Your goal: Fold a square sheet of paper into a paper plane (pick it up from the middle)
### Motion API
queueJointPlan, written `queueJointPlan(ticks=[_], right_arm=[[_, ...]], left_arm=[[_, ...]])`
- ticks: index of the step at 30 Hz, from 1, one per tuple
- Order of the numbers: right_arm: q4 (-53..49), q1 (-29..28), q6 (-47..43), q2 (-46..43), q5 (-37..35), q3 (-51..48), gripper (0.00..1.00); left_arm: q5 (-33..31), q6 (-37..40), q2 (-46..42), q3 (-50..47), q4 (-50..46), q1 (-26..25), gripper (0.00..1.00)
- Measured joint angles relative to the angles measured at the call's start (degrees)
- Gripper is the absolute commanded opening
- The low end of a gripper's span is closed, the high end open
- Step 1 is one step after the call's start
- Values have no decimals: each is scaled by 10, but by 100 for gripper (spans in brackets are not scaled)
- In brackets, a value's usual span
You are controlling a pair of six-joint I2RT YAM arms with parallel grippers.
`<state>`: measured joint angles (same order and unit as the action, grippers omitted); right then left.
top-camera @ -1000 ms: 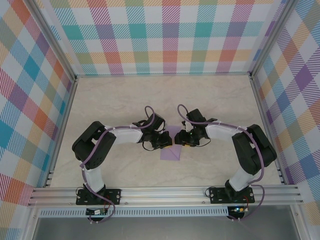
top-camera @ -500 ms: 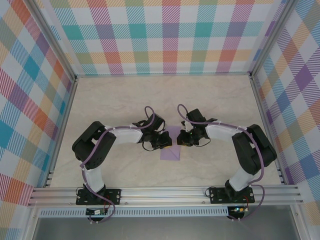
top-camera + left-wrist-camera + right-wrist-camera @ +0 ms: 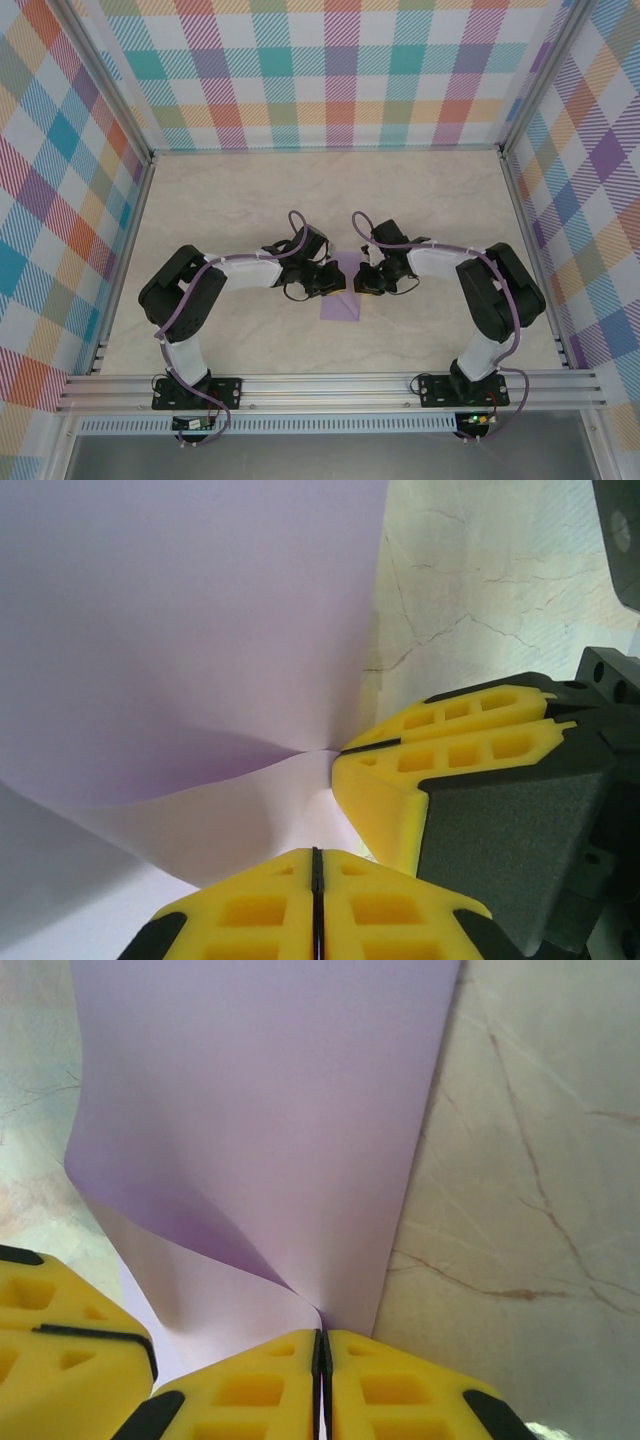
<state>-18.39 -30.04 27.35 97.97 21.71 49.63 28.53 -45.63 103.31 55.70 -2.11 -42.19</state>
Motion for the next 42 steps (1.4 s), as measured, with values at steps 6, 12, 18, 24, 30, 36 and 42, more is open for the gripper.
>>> queueJointPlan(ticks=[6, 12, 18, 24, 30, 36, 42], right_arm=[[6, 0, -8, 5, 0, 5, 11], [8, 0, -12, 10, 0, 8, 11], [8, 0, -12, 17, 3, 13, 11], [8, 0, -12, 17, 4, 14, 11], [8, 0, -12, 17, 2, 14, 11], [8, 0, -12, 17, -1, 14, 11], [8, 0, -13, 17, -2, 14, 11]], left_arm=[[5, 0, 0, -1, 5, -1, 9], [5, 0, 7, -1, 2, -1, 9], [3, 1, 12, -1, -9, -1, 9], [3, 1, 15, -1, -9, -1, 9], [3, 2, 21, -1, -9, -1, 9], [3, 2, 25, -1, -9, -1, 9], [3, 3, 29, 0, -9, -1, 9]])
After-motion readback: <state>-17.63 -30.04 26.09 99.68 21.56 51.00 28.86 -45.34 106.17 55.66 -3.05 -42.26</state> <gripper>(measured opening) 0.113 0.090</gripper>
